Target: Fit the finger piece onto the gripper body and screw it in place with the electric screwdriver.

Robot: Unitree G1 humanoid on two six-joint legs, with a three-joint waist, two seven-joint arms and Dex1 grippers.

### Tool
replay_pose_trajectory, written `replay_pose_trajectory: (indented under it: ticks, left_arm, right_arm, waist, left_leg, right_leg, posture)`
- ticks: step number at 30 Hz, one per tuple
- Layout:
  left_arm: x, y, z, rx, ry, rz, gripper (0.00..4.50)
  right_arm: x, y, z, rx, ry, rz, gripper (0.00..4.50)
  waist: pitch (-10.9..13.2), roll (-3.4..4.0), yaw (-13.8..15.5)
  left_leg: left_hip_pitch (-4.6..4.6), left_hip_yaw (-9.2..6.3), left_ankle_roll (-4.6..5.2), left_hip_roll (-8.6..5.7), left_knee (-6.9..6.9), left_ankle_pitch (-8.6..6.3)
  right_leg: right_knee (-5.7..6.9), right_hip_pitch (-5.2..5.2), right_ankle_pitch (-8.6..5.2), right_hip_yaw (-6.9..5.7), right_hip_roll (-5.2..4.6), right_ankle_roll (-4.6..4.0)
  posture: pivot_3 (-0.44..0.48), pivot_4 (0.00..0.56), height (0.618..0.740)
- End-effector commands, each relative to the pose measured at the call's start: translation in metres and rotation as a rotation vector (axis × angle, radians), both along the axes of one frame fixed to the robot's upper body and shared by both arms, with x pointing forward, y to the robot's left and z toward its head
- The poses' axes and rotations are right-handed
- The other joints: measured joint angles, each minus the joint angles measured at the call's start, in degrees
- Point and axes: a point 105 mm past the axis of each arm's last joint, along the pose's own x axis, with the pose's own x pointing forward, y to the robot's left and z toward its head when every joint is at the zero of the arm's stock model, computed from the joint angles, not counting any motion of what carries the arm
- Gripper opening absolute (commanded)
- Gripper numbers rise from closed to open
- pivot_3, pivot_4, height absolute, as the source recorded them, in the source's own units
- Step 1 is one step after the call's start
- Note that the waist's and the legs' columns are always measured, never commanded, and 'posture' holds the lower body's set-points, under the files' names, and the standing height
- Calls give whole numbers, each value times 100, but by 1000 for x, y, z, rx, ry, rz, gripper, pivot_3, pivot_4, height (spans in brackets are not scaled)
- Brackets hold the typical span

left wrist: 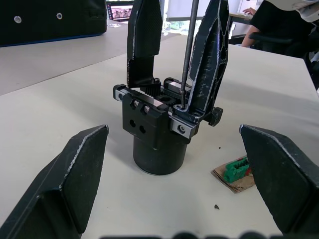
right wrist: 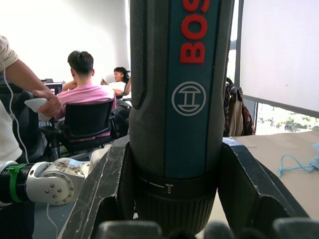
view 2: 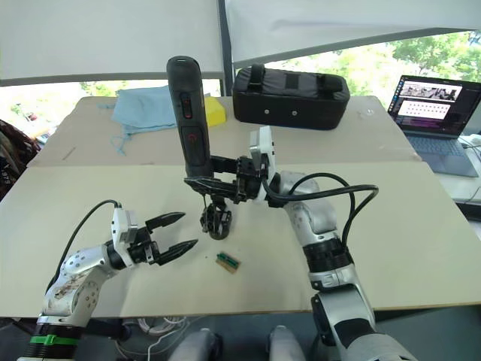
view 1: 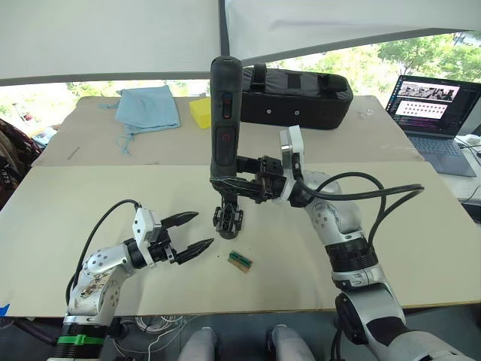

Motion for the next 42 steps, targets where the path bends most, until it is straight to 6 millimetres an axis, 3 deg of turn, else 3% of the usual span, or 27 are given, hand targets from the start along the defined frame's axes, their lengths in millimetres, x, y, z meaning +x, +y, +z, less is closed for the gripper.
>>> replay_pose_trajectory:
  ticks: [1, 24, 32, 42]
  left_arm:
    - [-2, -2, 11, 4, -45, -4, 4500]
    - [-4, -6, 13, 16, -26, 0, 4500]
    - [-6, 7, -2, 39, -31, 37, 4500]
    - [-5, 5, 0, 23, -39, 28, 4500]
  right_arm:
    - [-5, -1, 15, 50, -78, 2, 1902]
    - [-6, -2, 9, 37, -72, 4, 1902]
    - [-5, -5, 16, 71, -77, 3, 1902]
    - [-6, -7, 21, 96, -75, 18, 1902]
  waist:
    - [0, 0, 0]
    - [0, 0, 2]
    - [0, 0, 6]
    - [0, 0, 3]
  left_leg:
    - [0, 0, 0, 0, 0, 0]
    - [0, 0, 0, 0, 0, 0]
    - [0, 0, 0, 0, -1, 0]
    - [0, 0, 0, 0, -1, 0]
  right_leg:
    - [0, 0, 0, 0, 0, 0]
    - [-1, 0, 0, 0, 0, 0]
    - [-1, 0, 0, 0, 0, 0]
    - [-1, 0, 0, 0, -1, 0]
  posture:
    - [0, 150, 740]
    - [0, 150, 740]
    - [0, 150, 740]
    - [0, 150, 740]
